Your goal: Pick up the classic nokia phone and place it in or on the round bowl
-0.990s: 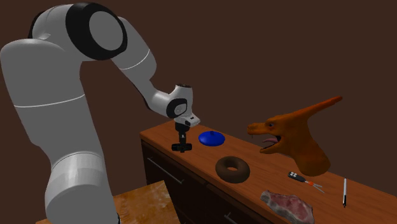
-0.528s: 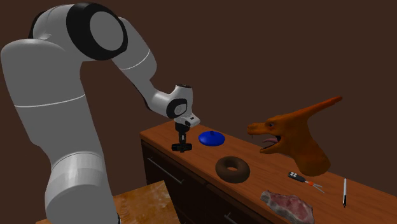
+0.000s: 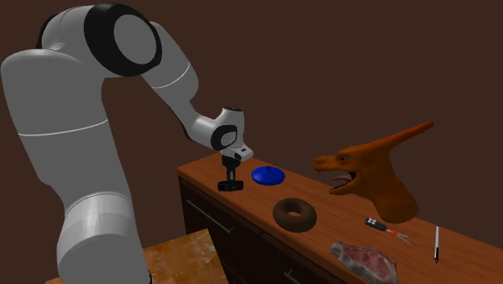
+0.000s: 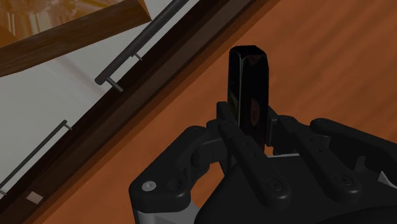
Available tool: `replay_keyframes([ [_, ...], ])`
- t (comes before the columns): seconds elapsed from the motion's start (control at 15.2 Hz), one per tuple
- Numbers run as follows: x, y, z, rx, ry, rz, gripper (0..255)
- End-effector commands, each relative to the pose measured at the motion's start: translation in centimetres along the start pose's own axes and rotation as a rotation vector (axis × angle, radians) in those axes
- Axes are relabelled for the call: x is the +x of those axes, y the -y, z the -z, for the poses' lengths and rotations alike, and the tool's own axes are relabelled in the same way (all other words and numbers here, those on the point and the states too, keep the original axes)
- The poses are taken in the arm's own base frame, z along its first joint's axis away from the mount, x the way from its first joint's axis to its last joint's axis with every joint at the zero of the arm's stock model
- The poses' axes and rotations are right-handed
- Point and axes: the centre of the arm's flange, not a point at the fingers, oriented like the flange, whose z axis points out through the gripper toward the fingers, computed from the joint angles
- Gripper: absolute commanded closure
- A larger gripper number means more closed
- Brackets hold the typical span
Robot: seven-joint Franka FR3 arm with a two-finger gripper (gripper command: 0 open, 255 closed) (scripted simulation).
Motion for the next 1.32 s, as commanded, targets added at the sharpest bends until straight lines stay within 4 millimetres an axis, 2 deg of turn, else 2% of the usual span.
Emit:
replay_keyframes([
  [0.0,0.0,0.0,0.0,0.000,0.000,0.000,255],
  [1.25,-0.6,1.0,10.0,0.000,0.000,0.000,255],
])
